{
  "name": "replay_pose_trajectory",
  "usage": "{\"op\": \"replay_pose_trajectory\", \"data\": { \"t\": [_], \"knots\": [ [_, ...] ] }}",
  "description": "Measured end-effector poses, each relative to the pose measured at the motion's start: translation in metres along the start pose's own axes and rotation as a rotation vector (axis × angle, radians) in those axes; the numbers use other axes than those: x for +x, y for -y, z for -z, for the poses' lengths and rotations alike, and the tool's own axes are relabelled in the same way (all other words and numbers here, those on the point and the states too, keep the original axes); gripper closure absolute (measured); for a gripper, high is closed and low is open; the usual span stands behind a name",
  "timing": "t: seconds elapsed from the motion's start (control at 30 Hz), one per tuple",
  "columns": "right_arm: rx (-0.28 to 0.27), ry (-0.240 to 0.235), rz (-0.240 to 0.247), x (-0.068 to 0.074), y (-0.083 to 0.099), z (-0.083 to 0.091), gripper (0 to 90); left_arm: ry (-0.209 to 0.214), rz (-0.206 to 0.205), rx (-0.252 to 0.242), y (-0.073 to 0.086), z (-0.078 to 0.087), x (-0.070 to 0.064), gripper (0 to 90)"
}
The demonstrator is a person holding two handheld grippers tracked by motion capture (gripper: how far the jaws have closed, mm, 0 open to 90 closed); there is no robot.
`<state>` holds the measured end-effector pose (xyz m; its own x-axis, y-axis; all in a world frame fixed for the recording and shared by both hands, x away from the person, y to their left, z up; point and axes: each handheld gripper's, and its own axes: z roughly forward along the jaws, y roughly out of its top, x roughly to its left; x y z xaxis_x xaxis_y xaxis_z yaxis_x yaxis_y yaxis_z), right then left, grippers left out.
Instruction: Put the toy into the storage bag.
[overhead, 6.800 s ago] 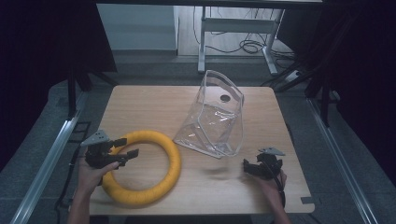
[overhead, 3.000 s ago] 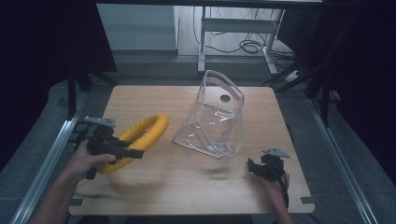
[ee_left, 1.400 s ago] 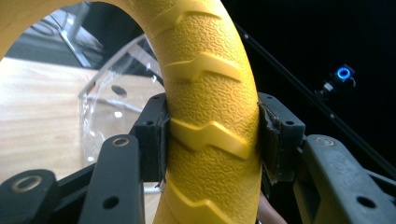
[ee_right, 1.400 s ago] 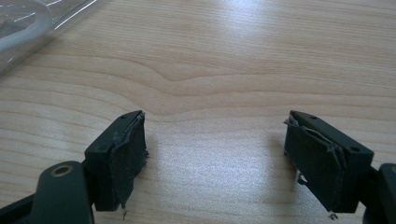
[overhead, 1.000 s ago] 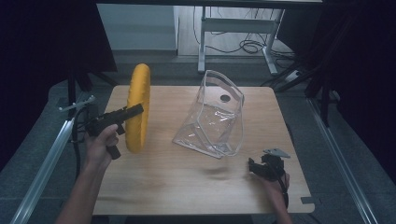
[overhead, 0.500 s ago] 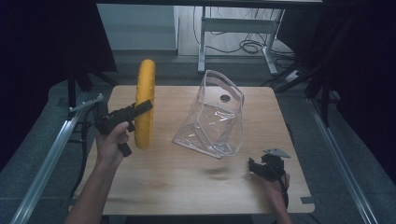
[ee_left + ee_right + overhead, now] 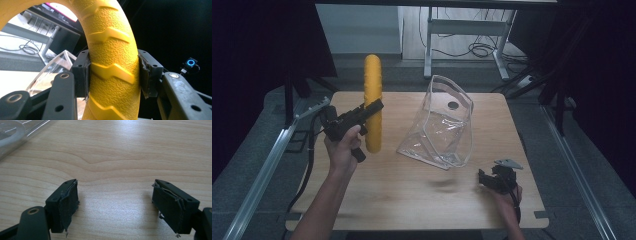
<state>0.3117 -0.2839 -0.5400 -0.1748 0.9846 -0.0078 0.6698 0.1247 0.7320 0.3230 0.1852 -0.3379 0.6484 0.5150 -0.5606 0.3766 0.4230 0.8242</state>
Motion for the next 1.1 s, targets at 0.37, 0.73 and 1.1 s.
{"op": "replay_pose_trajectory", "data": {
  "t": [0.37,0.73,1.1],
  "knots": [
    [0.004,-0.002,-0.005,0.0,0.0,0.001,21.0,0.026,-0.029,-0.05,0.003,-0.031,-0.027,50.4],
    [0.004,-0.003,-0.005,0.0,0.0,0.001,21.0,0.032,-0.064,-0.085,0.005,-0.056,-0.047,50.4],
    [0.001,0.001,0.003,0.0,0.0,0.0,21.1,0.042,-0.083,-0.102,0.006,-0.073,-0.064,50.3]
  ]
}}
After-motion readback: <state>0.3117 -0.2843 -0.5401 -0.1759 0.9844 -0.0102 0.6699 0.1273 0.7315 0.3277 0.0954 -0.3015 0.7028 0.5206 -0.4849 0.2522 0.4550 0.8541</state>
